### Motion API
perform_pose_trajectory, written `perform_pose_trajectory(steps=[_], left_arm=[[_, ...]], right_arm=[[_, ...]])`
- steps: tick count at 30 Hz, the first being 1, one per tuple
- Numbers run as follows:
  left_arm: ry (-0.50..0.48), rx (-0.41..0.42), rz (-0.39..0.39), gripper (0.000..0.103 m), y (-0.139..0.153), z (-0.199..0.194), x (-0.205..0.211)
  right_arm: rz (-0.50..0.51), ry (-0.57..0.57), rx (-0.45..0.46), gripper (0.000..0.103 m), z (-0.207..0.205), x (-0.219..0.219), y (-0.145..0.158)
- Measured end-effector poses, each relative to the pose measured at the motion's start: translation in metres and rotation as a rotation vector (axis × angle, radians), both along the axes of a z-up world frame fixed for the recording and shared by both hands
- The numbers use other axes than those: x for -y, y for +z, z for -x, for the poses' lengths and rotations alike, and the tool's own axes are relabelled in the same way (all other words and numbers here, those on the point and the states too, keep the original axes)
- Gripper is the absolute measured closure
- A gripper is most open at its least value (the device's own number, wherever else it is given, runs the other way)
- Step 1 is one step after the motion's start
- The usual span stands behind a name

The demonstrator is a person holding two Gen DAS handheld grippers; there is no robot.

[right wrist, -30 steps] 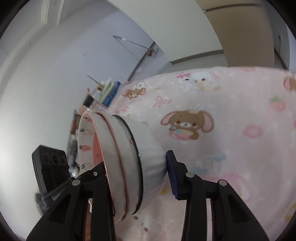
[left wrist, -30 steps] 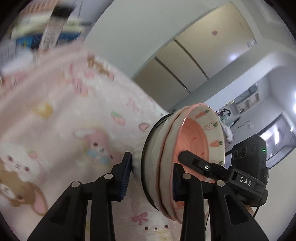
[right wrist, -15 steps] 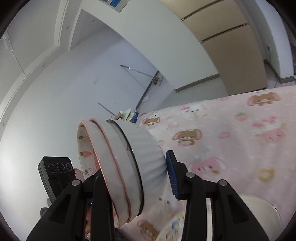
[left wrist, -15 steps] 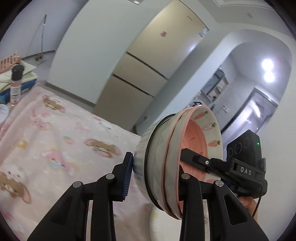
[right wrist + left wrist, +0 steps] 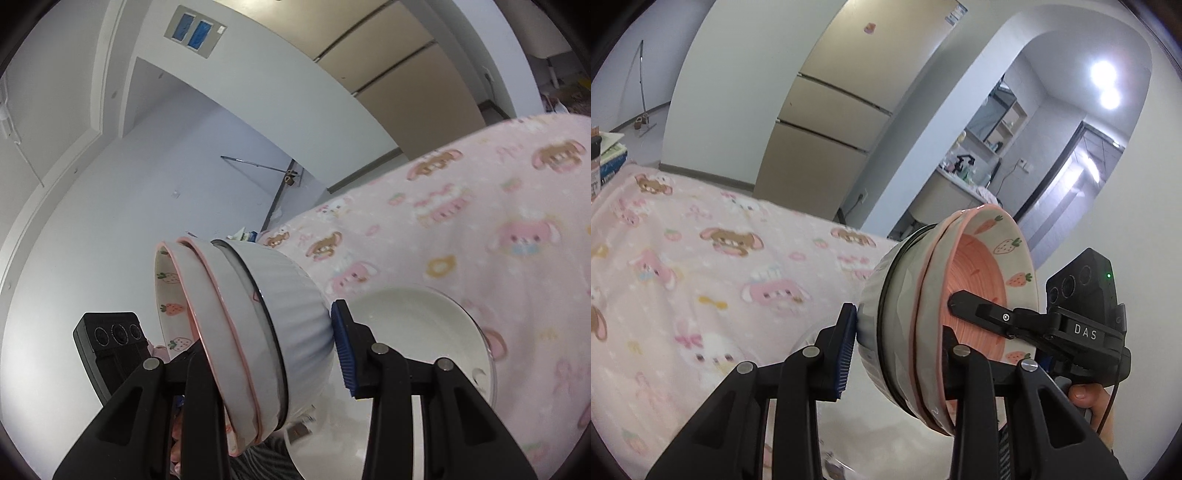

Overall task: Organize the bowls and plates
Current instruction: 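Lift the stacked pink bowls and carry them over the plate stack with both grippers, then lower the bowls onto the plate stack and open both grippers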

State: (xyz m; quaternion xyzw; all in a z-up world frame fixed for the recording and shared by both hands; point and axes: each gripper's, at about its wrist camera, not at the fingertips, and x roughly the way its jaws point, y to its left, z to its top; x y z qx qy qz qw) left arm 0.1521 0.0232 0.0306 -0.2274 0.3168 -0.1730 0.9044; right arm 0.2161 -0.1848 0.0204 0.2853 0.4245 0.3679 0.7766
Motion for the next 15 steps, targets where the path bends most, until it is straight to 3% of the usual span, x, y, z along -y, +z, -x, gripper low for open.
perform_pose_trajectory(steps=[15], left_arm=[[-0.037, -0.131, -0.035, 0.069, -0.039, -0.006, 0.016]], right_arm=[[0.038, -0.014, -0.128, 0.067, 0.003, 0.014, -0.049]])
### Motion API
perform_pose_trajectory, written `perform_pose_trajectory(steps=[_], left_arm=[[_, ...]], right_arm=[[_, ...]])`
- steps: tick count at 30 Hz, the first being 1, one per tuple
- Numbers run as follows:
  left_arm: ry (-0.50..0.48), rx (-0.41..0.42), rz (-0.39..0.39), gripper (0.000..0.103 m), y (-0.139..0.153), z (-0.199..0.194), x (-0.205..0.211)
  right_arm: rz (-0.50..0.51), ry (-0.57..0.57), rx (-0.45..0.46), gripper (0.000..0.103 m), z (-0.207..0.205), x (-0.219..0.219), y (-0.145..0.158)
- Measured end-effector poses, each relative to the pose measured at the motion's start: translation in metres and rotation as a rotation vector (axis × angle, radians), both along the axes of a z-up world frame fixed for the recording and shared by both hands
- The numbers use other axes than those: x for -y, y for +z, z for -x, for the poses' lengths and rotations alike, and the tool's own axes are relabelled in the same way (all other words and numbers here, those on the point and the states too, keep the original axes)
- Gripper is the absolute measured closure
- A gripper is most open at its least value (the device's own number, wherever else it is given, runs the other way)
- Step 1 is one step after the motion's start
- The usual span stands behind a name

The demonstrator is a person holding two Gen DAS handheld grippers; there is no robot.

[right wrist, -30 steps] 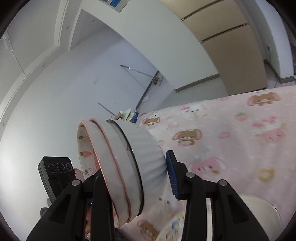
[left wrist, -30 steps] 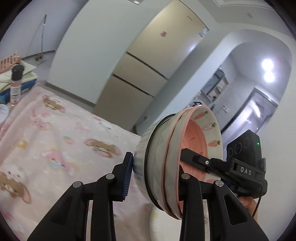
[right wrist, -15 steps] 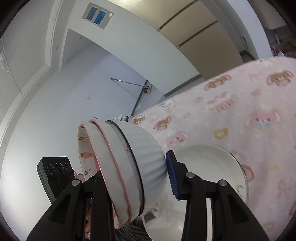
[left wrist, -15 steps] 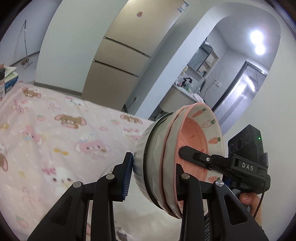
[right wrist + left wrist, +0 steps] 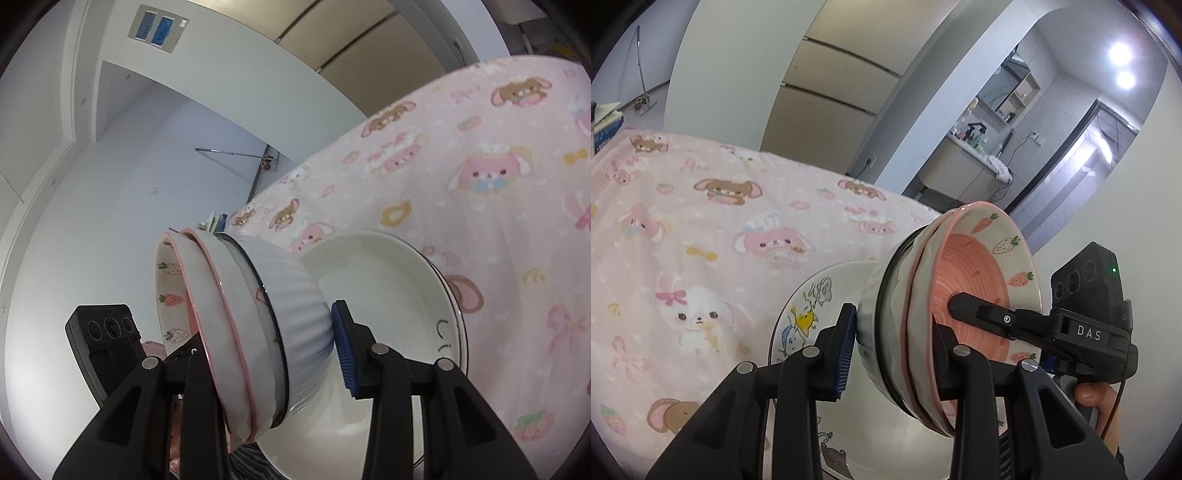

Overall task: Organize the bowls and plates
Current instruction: 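Lower the bowls onto the plate stack and open both grippers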

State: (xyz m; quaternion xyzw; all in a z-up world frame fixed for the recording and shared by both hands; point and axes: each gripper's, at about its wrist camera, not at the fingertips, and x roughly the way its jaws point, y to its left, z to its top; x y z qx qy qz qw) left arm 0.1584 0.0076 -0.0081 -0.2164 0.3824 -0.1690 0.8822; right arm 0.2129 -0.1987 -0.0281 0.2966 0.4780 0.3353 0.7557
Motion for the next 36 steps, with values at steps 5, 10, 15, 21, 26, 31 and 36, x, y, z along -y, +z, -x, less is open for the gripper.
perform_pose_trajectory(steps=[5, 10, 15, 21, 26, 31, 36], left_arm=[[-0.015, -0.045, 0.015, 0.069, -0.013, -0.001, 0.002], [-0.018, -0.050, 0.003, 0.070, -0.016, 0.000, 0.006], [-0.022, -0.028, -0.036, 0.074, -0.012, 0.000, 0.010], [-0.028, -0.009, -0.094, 0.074, -0.006, -0.005, 0.017], [-0.031, 0.005, -0.132, 0.074, -0.001, -0.010, 0.020], [-0.033, 0.008, -0.154, 0.074, 0.005, -0.020, 0.022], [-0.030, 0.040, -0.185, 0.074, 0.011, -0.025, 0.024]], right_arm=[[0.054, 0.003, -0.014, 0.067, 0.005, -0.002, -0.005], [0.156, 0.001, 0.048, 0.067, 0.010, -0.006, 0.003], [0.214, 0.024, 0.117, 0.069, 0.012, -0.001, 0.010], [0.330, 0.048, 0.291, 0.074, 0.014, -0.005, 0.036], [0.352, 0.051, 0.315, 0.077, 0.011, -0.007, 0.033], [0.333, 0.025, 0.281, 0.077, 0.001, -0.007, 0.026], [0.397, -0.037, 0.333, 0.077, 0.007, -0.011, 0.038]])
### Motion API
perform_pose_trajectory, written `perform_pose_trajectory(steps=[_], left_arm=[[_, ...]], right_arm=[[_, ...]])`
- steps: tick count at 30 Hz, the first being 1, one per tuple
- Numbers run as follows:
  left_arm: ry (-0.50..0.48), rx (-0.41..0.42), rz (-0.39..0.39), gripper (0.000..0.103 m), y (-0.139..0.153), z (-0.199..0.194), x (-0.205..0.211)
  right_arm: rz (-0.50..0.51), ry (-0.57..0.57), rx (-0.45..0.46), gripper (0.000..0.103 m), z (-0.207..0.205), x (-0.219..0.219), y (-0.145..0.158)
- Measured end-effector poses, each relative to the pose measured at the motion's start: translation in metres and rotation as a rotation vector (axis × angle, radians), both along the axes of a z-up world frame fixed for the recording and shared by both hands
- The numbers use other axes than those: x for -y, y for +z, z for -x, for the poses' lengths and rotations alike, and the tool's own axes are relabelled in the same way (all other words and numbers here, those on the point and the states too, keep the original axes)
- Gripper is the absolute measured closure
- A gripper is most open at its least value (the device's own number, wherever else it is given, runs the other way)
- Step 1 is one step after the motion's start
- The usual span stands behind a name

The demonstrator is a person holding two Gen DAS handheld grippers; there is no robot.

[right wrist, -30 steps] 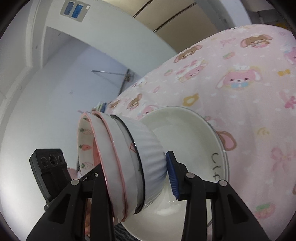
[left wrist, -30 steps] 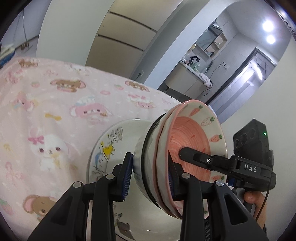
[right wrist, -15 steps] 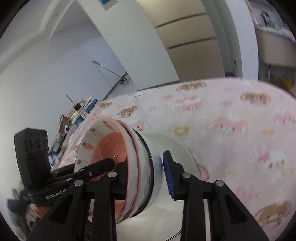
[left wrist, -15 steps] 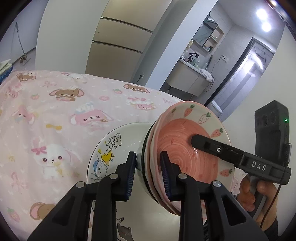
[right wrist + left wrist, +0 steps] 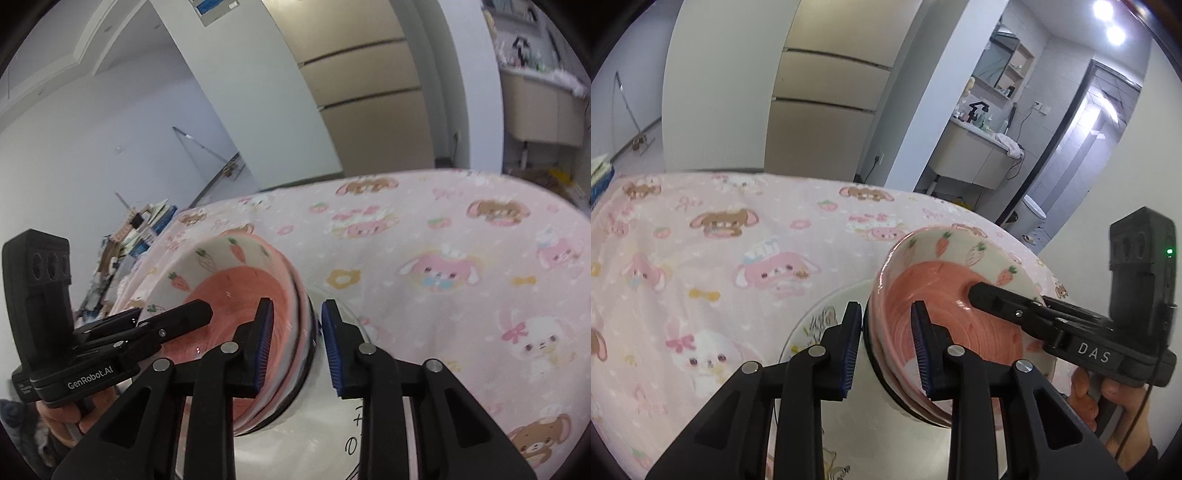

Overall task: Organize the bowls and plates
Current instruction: 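Lower the bowls onto the plate stack and open both grippers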

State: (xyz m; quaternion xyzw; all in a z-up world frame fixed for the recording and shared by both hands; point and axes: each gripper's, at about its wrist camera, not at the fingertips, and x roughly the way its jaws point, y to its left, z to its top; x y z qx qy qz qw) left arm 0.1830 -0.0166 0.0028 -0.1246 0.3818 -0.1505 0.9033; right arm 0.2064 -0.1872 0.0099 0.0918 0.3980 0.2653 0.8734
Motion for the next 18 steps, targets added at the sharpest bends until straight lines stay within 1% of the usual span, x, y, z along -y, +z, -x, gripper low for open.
perform_pose_trajectory(steps=[1, 3, 4, 5, 6, 7, 8, 9, 10, 11, 12, 13, 15, 18], left_arm=[[0.010, 0.018, -0.025, 0.074, 0.002, 0.000, 0.002], [0.019, 0.045, -0.080, 0.074, 0.005, 0.001, 0.006], [0.025, 0.060, -0.099, 0.074, 0.006, 0.002, 0.008], [0.023, 0.071, -0.103, 0.074, 0.007, 0.003, 0.009], [0.019, 0.087, -0.102, 0.074, 0.010, 0.005, 0.009], [0.020, 0.099, -0.101, 0.074, 0.013, 0.007, 0.008], [0.032, 0.127, -0.100, 0.072, 0.020, 0.012, 0.006], [0.044, 0.149, -0.101, 0.066, 0.025, 0.016, 0.004], [0.053, 0.176, -0.100, 0.041, 0.031, 0.020, 0.002], [0.063, 0.226, -0.092, 0.009, 0.041, 0.029, -0.001], [0.075, 0.262, -0.088, 0.000, 0.049, 0.036, -0.004], [0.091, 0.314, -0.085, 0.000, 0.058, 0.047, -0.007], [0.102, 0.371, -0.098, 0.000, 0.072, 0.064, -0.010], [0.128, 0.429, -0.121, 0.000, 0.092, 0.088, -0.016]], right_arm=[[0.016, -0.015, 0.019, 0.077, 0.002, -0.001, 0.004], [0.024, -0.037, 0.064, 0.071, 0.008, -0.001, 0.012], [0.024, -0.049, 0.090, 0.057, 0.012, 0.000, 0.017], [0.031, -0.061, 0.115, 0.040, 0.018, 0.002, 0.022], [0.044, -0.076, 0.144, 0.032, 0.024, 0.004, 0.027], [0.061, -0.094, 0.180, 0.018, 0.032, 0.007, 0.035], [0.077, -0.109, 0.217, 0.008, 0.040, 0.010, 0.041], [0.088, -0.117, 0.255, 0.004, 0.049, 0.014, 0.049], [0.088, -0.120, 0.286, 0.000, 0.057, 0.019, 0.055], [0.089, -0.124, 0.313, 0.000, 0.064, 0.023, 0.062], [0.091, -0.133, 0.338, 0.000, 0.071, 0.028, 0.068], [0.087, -0.145, 0.357, 0.000, 0.078, 0.032, 0.075], [0.074, -0.177, 0.389, 0.000, 0.090, 0.040, 0.085], [0.096, -0.199, 0.422, 0.000, 0.109, 0.043, 0.098]])
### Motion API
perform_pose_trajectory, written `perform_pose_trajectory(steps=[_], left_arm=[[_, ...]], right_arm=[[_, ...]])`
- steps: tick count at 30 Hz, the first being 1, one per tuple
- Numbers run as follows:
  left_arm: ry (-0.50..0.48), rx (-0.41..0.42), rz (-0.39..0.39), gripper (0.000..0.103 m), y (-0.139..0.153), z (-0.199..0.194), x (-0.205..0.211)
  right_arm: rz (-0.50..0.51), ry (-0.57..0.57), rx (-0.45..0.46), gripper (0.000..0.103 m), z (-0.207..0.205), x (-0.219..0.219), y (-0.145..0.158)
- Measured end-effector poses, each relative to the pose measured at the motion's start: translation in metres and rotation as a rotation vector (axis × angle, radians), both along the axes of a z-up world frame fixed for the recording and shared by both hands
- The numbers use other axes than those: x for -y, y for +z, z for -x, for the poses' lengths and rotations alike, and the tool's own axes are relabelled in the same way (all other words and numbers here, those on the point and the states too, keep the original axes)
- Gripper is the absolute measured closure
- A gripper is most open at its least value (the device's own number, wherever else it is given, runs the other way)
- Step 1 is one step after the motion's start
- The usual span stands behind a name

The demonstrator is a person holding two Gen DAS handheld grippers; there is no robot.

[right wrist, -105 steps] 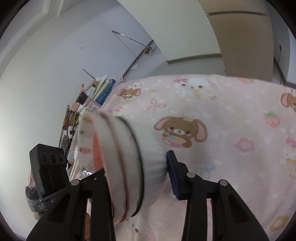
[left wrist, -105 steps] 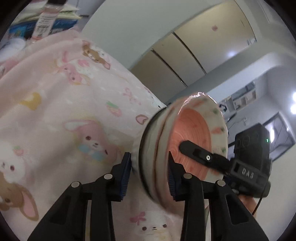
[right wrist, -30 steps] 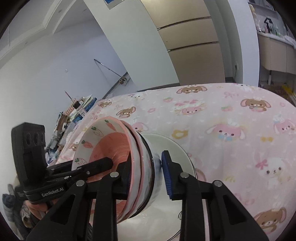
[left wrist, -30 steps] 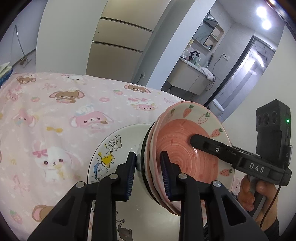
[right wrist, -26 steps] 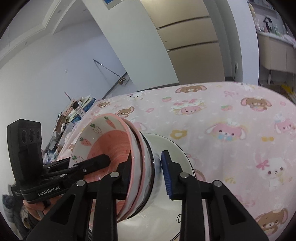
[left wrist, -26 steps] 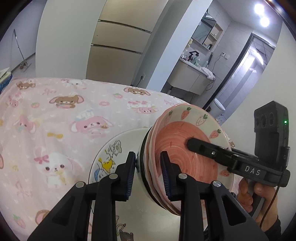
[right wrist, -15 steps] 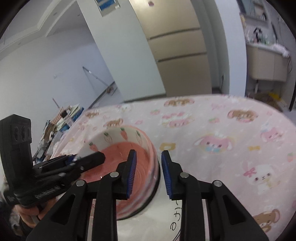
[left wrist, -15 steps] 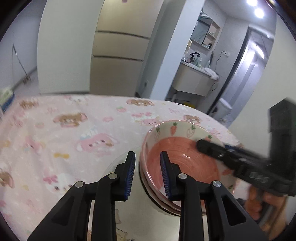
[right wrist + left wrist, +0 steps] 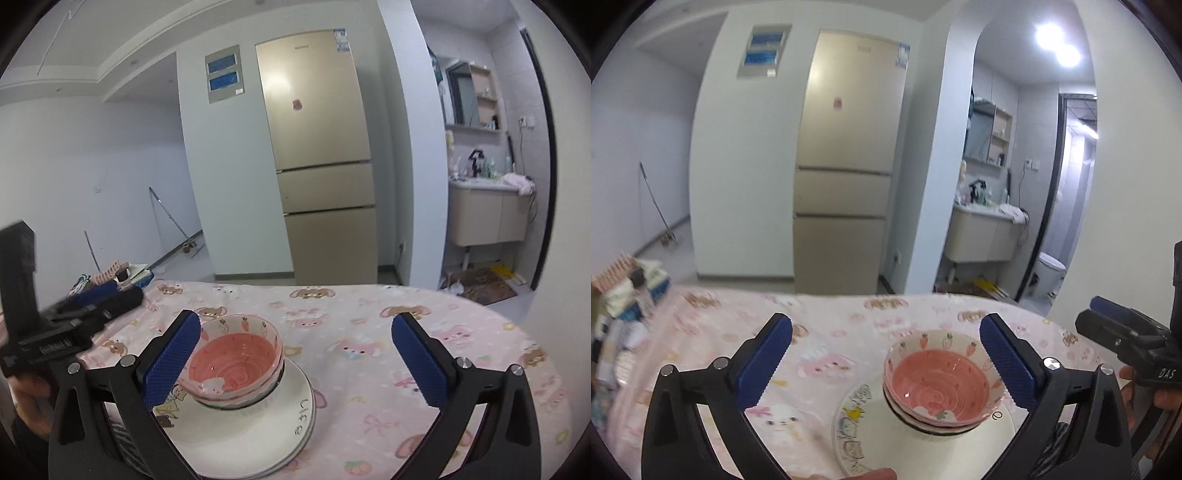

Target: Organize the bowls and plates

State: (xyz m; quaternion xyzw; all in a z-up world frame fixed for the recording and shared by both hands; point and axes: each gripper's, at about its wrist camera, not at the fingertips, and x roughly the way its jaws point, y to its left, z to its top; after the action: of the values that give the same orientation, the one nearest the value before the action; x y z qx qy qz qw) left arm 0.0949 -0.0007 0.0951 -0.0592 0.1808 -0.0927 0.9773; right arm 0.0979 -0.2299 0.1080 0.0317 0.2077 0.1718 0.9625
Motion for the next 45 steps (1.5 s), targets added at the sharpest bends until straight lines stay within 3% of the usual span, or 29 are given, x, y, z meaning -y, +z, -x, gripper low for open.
perform_pose_trajectory(steps=[5, 17, 23, 37, 42, 45], left_arm=[[0.003, 0.102, -0.025, 0.000, 0.025, 0.049, 0.002], [0.009, 0.207, -0.143, 0.000, 0.023, 0.118, 0.020], [-0.004, 0.195, -0.165, 0.000, 0.005, 0.128, 0.025], [0.069, 0.139, -0.223, 0.000, -0.053, 0.116, 0.012], [0.102, 0.171, -0.253, 0.000, -0.069, 0.115, 0.008], [0.094, 0.125, -0.244, 0.000, -0.078, 0.107, 0.005]], right_arm=[[0.134, 0.004, 0.116, 0.000, 0.041, -0.015, 0.015], [0.139, 0.029, 0.266, 0.000, 0.101, -0.010, 0.011], [0.114, 0.013, 0.268, 0.000, 0.104, 0.000, -0.005], [0.112, 0.047, 0.260, 0.000, 0.102, -0.004, -0.048], [0.100, 0.044, 0.198, 0.000, 0.091, 0.000, -0.063], [0.084, 0.040, 0.181, 0.000, 0.087, 0.003, -0.067]])
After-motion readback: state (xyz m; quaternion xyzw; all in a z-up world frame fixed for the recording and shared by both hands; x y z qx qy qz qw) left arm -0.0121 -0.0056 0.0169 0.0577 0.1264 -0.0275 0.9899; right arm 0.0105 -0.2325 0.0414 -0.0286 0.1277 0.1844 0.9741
